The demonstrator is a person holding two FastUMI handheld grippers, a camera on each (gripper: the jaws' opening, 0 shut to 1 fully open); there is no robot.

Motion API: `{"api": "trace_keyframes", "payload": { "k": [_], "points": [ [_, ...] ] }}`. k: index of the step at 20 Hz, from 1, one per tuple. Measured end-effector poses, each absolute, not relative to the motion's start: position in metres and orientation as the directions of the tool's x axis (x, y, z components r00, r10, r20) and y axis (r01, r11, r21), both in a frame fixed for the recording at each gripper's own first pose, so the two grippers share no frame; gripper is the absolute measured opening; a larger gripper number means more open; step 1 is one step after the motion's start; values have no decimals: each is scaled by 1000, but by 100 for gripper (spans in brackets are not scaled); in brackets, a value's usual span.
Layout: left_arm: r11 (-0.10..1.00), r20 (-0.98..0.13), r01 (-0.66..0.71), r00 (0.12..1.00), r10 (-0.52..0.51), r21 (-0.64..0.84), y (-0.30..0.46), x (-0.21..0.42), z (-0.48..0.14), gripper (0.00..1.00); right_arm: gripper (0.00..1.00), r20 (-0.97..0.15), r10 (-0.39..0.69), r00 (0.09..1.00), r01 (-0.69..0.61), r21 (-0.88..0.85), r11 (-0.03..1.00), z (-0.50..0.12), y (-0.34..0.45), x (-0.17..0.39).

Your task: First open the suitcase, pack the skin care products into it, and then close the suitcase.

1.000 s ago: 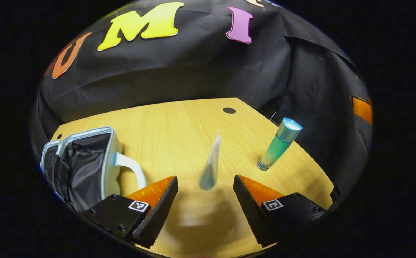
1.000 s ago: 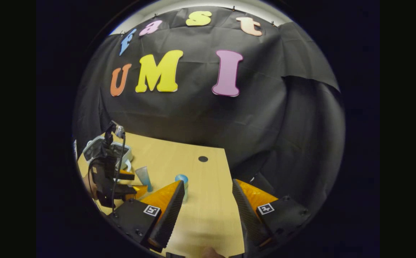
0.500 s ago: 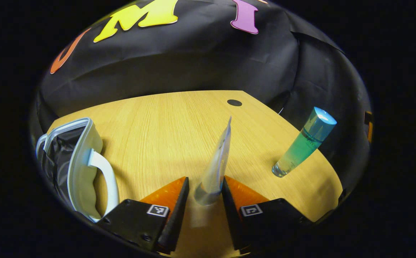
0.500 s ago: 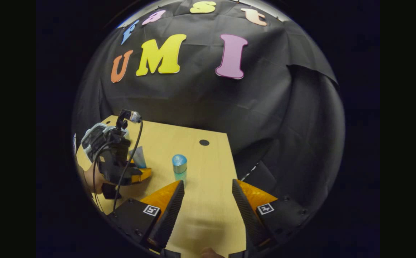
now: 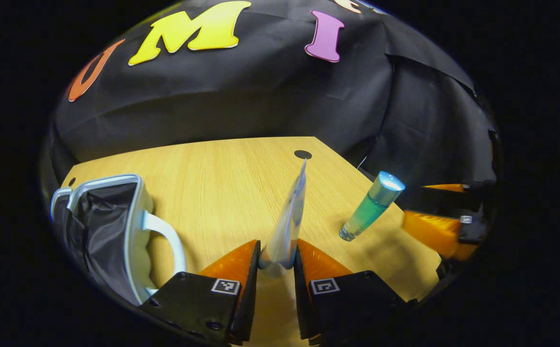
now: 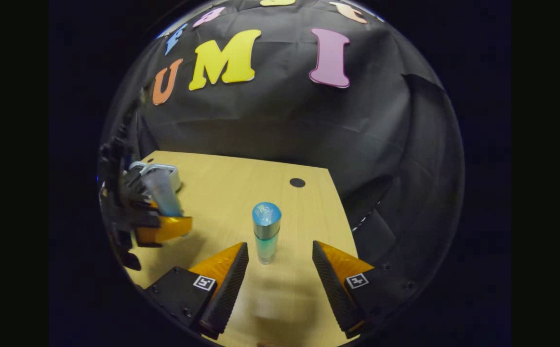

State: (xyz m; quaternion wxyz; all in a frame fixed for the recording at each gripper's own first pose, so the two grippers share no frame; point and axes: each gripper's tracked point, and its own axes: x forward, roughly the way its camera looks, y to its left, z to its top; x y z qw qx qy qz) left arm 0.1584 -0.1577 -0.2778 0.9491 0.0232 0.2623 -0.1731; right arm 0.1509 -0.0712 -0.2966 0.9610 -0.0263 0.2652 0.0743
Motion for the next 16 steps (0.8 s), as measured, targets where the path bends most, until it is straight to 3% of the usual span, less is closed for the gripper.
{"api": "trace_keyframes", "payload": {
  "k": [5,11,16],
  "points": [
    [960,-511,277,819,-261,-47,-105,125,-247,38,77,-553,131,823,-167,-15,986,-338,-48,181],
    [991,-508,113,851,-135,-75,-11,105,-226,38,36,-550,122,826,-163,-27,986,-340,-35,202],
    [996,-526,22,848,-65,-88,62,111,-230,38,36,-559,161,813,-198,-7,980,-313,1,168]
  ]
}}
